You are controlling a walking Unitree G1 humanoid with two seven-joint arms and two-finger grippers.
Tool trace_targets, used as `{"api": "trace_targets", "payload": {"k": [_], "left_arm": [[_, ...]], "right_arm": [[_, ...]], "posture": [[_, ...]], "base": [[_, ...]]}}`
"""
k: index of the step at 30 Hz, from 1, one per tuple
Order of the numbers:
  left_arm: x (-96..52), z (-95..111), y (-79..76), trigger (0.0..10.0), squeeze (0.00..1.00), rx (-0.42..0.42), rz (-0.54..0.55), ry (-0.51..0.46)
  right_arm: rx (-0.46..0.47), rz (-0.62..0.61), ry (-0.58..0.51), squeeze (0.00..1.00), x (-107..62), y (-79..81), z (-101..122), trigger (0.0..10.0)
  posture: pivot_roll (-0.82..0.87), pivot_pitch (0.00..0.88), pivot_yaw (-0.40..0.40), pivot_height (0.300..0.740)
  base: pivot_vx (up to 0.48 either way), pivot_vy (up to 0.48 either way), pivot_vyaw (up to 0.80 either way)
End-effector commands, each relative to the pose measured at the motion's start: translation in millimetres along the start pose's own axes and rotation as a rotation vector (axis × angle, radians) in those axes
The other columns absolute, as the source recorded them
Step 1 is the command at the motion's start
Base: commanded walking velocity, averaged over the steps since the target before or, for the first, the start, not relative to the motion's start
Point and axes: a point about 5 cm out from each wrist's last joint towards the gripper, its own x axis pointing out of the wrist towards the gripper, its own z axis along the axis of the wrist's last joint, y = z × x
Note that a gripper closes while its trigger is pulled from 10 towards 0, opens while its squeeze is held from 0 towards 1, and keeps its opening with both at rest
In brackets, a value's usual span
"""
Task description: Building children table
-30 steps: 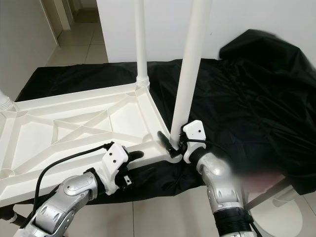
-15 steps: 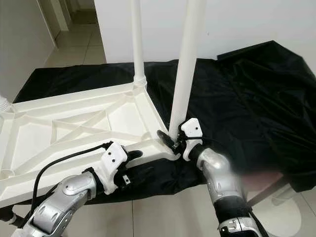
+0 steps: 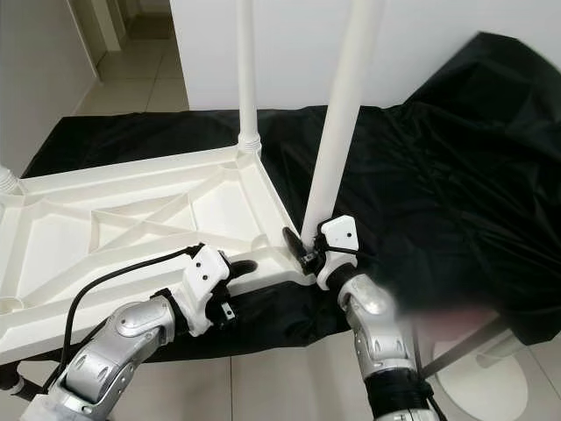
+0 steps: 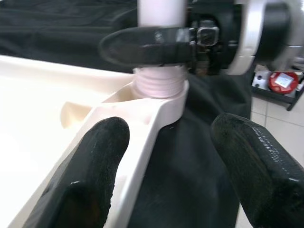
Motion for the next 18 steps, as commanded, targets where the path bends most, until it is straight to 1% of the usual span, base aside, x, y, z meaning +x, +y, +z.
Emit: {"api": "trace_targets", "payload": {"k": [1,4,5,6,7,8,9,10,11,13,14,17,18], "left_arm": [[-1.4,-1,1.2,10.0,0.0,-0.009,0.01,0.001],[-1.4,-1,1.2,10.0,0.0,-0.009,0.01,0.001],[-1.4,-2,0.3,10.0,0.0,-0.012,0.008,0.003],[-1.4,-2,0.3,10.0,0.0,-0.012,0.008,0.003],[-1.8,-2,-2.0,10.0,0.0,-0.019,0.006,0.003],[-1.8,-2,-2.0,10.0,0.0,-0.019,0.006,0.003],[-2.0,-2,-3.0,10.0,0.0,-0.013,0.008,0.005],[-2.0,-2,-3.0,10.0,0.0,-0.013,0.008,0.005],[-3.0,-1,-3.2,10.0,0.0,-0.013,0.017,0.001],[-3.0,-1,-3.2,10.0,0.0,-0.013,0.017,0.001],[-3.5,-1,-2.7,10.0,0.0,-0.012,0.026,-0.002],[-3.5,-1,-2.7,10.0,0.0,-0.012,0.026,-0.002],[-3.6,0,-2.2,10.0,0.0,-0.011,0.033,-0.005]], "right_arm": [[0.047,-0.169,0.088,0.0,-6.2,3.6,-13,10.0],[0.047,-0.169,0.088,0.0,-6.2,3.6,-13,10.0],[0.067,-0.216,0.1,0.0,-7.1,7.0,-15,10.0],[0.067,-0.216,0.1,0.0,-7.1,7.0,-15,10.0],[0.102,-0.262,0.12,0.0,-7.1,17.6,-18,10.0],[0.102,-0.262,0.12,0.0,-7.1,17.6,-18,10.0],[0.126,-0.305,0.137,0.0,-6.6,26.5,-20,10.0],[0.126,-0.305,0.137,0.0,-6.6,26.5,-20,10.0],[0.149,-0.332,0.144,0.0,-5.5,35.0,-21,10.0],[0.149,-0.332,0.144,0.0,-5.5,35.0,-21,10.0],[0.165,-0.33,0.136,0.0,-3.5,41.2,-19,10.0],[0.165,-0.33,0.136,0.0,-3.5,41.2,-19,10.0],[0.162,-0.314,0.119,0.0,-2.4,42.5,-16,10.0]], "posture": [[-0.03,0.04,0.003,0.74],[-0.03,0.04,0.003,0.74],[-0.03,0.04,0.003,0.74],[-0.03,0.04,0.003,0.74],[-0.02,0.056,-0.003,0.74],[-0.02,0.056,-0.003,0.74],[-0.01,0.046,-0.008,0.74],[-0.01,0.046,-0.008,0.74],[0.0,0.046,-0.019,0.74],[0.0,0.046,-0.019,0.74],[0.01,0.039,-0.025,0.74],[0.01,0.039,-0.025,0.74],[0.01,0.039,-0.029,0.74]], "base": [[0.0,0.0,0.0],[0.0,0.0,0.0],[0.0,0.0,0.0],[0.0,0.0,0.0],[0.0,0.0,0.0],[0.0,0.0,0.0],[0.0,0.0,0.0],[0.0,0.0,0.0],[0.0,0.0,0.0],[0.0,0.0,0.0],[0.0,0.0,0.0],[0.0,0.0,0.0],[0.0,0.0,0.0]]}}
